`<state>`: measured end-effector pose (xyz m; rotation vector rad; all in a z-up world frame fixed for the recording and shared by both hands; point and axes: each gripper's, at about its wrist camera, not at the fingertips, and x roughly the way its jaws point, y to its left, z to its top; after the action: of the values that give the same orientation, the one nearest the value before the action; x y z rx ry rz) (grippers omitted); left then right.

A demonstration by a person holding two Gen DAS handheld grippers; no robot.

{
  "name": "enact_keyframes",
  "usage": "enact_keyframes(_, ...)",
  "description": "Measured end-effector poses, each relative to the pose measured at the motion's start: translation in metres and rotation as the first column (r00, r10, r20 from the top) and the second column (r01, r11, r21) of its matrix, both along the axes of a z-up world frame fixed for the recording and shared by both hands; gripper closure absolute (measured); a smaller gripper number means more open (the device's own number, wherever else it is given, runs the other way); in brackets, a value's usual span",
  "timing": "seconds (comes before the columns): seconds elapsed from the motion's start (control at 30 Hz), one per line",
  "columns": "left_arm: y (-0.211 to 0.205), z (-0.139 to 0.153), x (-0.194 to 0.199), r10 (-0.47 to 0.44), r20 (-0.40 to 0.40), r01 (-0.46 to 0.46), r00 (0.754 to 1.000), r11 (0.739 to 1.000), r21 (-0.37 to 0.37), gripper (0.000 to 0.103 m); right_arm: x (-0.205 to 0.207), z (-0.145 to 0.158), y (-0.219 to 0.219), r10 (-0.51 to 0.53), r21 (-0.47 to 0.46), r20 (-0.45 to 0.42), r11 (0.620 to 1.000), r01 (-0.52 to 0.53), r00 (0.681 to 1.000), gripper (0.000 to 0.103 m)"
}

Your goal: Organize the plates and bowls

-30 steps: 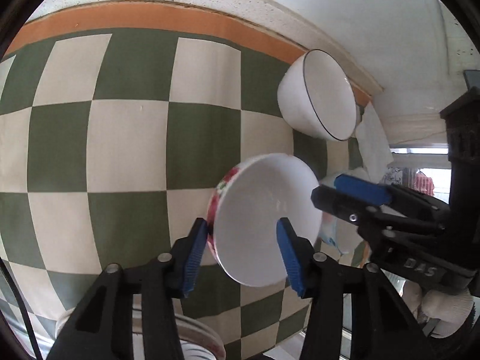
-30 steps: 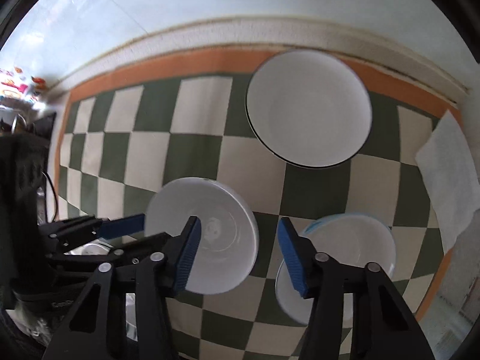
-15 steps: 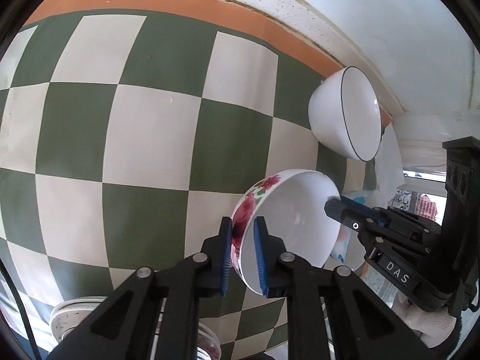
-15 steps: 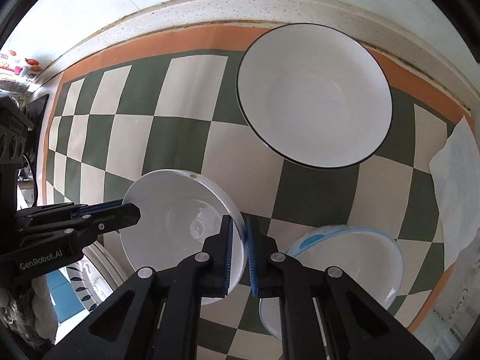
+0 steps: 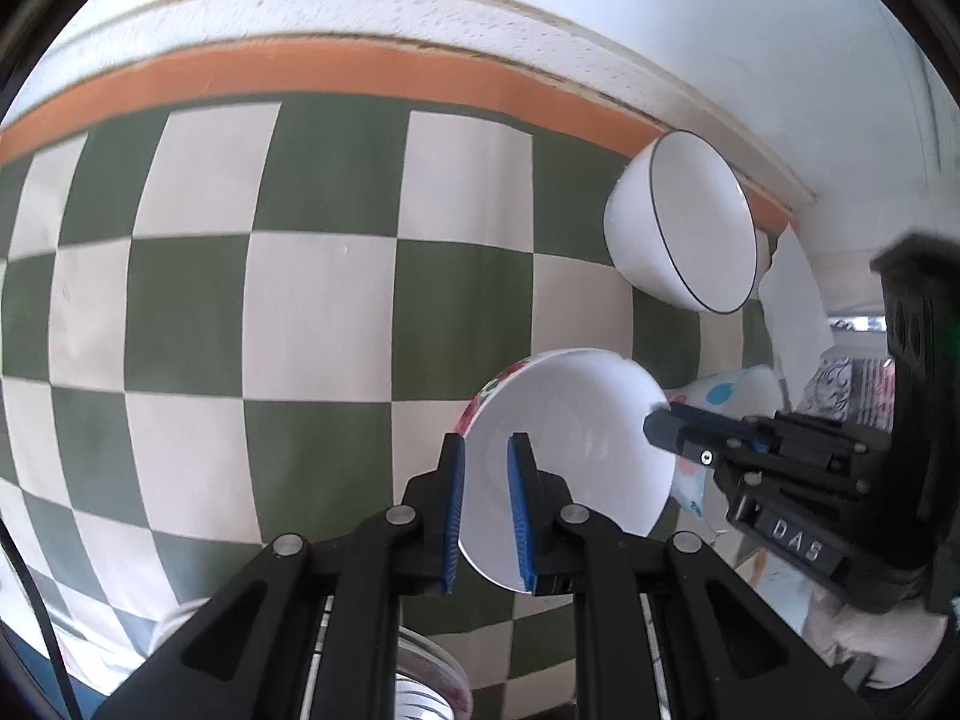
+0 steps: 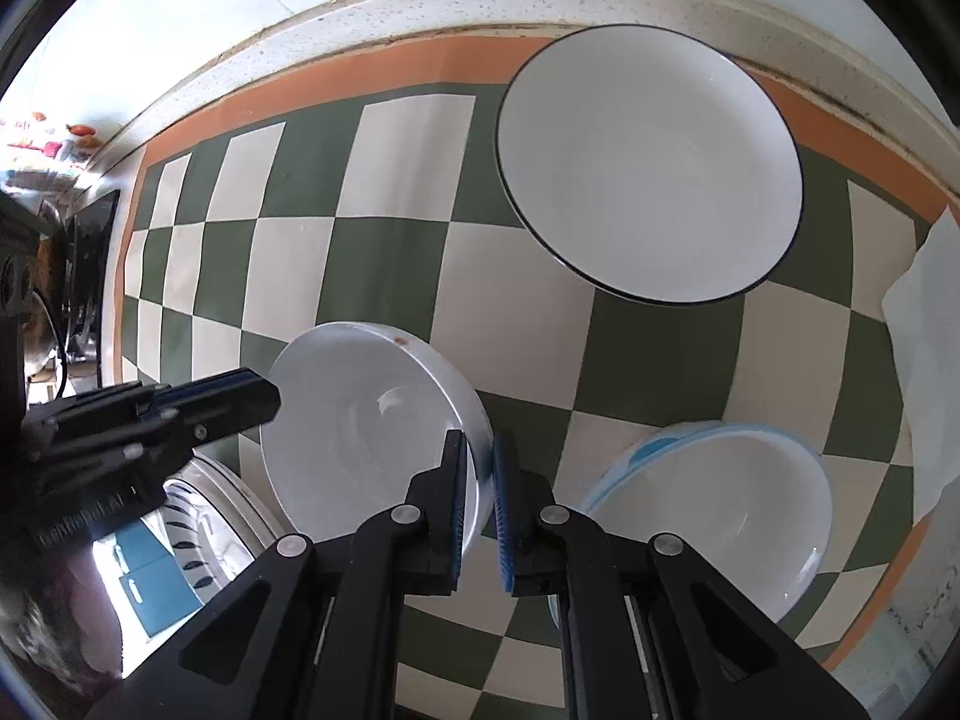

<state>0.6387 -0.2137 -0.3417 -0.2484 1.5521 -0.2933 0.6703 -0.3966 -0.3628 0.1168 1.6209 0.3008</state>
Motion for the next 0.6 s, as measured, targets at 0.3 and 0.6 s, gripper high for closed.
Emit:
enact_keyframes(0.3, 0.007, -0.041, -0.008, 0.024, -0.105, -0.026, 0.994, 1.0, -0.013, 0.092, 0.003, -0.012, 0.001, -0.016, -0.013, -0.031, 1.0, 0.015, 0.999, 0.09)
enact_keyframes(0.6, 0.023, -0.036, -0.007, 0.06, -0.13, -0.062, 0.99, 0.998, -0.013, 0.094, -0.002, -0.017, 0.017, 0.028, -0.026, -0.054, 0.999, -0.029, 0.998, 0.094)
